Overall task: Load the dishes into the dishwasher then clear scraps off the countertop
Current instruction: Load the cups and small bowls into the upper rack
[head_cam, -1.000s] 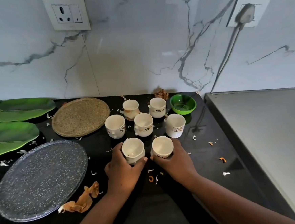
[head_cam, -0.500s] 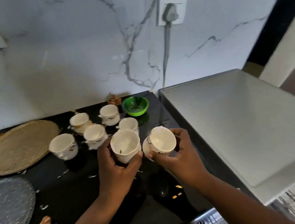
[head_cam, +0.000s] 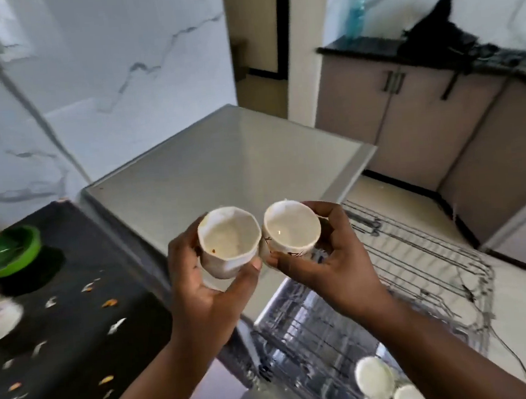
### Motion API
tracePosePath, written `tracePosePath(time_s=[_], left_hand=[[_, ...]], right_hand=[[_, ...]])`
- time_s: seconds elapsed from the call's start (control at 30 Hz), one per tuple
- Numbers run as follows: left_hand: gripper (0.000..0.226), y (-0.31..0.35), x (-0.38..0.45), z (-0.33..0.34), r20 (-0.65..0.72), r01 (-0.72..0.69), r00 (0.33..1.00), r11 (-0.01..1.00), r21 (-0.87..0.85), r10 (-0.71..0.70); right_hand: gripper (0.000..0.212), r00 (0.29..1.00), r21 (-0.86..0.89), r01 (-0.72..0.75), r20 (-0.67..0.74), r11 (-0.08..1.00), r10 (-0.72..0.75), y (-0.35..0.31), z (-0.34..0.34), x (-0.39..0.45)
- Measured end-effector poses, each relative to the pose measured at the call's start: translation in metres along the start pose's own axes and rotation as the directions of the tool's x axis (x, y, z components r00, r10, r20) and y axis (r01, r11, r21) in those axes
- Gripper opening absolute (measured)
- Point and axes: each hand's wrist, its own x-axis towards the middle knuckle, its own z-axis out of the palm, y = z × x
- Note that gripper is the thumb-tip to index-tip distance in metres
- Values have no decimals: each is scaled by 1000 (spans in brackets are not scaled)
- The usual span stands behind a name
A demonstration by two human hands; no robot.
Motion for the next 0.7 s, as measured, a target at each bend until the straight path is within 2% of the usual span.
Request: tracePosePath(time_s=[0.13, 0.3, 0.43, 0.5, 0.6, 0.63, 0.7], left_hand=[[65, 15, -4, 82, 127, -9, 992, 999, 45, 3], [66, 13, -20, 159, 272, 154, 950, 988, 26, -155], [67, -6, -41, 192, 335, 329, 878, 940, 96, -342], [60, -22, -52, 197, 340, 418, 826, 893, 164, -449], [60, -54, -70, 197, 317, 583, 721, 787, 203, -616], [59, -63, -74, 196, 297, 653, 669, 730, 201, -681], [54, -85, -78, 194, 246, 786, 525, 575, 226, -815]], right_hand=[[64, 995, 54, -47, -86, 997, 52, 24, -78, -4], [66, 968, 164, -179, -145, 970, 203, 69, -140, -11], [66, 915, 283, -348, -104, 894, 390, 113, -157, -24], [60, 848, 348, -481, -47, 805, 527, 133, -152, -31], [48, 698, 416, -674, 87, 611, 711, 163, -133, -40], [45, 640, 429, -724, 126, 540, 758, 174, -126, -42], [40, 521, 441, -805, 202, 398, 829, 193, -113, -41]])
